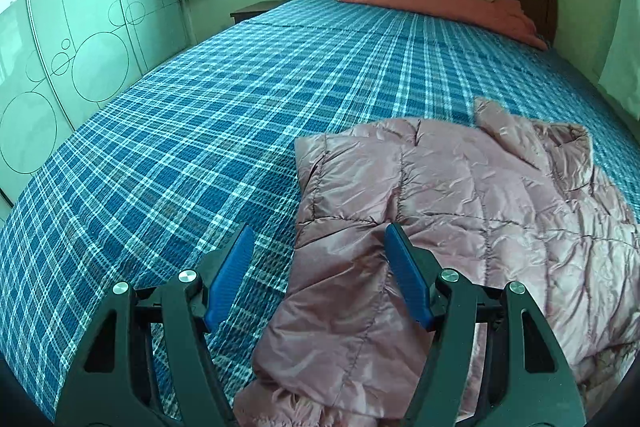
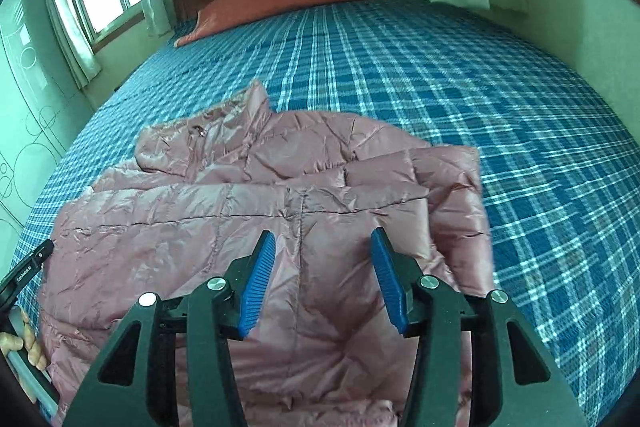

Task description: Fold large clothes

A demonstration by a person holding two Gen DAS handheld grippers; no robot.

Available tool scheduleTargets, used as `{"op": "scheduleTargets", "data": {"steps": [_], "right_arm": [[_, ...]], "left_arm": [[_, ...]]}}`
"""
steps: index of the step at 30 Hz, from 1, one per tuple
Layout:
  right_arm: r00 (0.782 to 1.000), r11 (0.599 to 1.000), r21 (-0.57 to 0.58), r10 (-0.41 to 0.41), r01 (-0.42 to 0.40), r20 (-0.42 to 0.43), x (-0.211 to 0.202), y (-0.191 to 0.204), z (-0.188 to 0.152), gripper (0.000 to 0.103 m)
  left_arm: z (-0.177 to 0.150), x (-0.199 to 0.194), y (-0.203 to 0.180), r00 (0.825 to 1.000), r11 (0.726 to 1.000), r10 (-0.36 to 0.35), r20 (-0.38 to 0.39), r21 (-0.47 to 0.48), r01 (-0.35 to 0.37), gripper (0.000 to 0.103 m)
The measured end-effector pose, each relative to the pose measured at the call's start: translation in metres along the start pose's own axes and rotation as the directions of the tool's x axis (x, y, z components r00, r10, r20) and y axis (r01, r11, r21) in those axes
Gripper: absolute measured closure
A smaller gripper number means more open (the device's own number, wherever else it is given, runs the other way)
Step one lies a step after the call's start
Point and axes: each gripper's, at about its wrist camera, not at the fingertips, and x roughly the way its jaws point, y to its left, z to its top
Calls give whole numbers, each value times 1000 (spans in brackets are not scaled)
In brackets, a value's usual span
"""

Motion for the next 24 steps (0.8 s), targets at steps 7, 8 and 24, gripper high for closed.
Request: {"op": "scheduleTargets", "data": {"steps": [7,8,24], "right_arm": [[998,997,-55,-58,58,5,2,14,3,52],[998,997,-61,-47,49,37,-9,19,1,52],[996,987,-134,-85,89,36,-5,32,-48,41]], "left_arm": [[1,12,-3,998,998,56,-34,39,-54,31],[2,0,-2,999,998,50,14,29,-50,31],[-30,12,13,996,997,-66,-58,-36,64,28]]}}
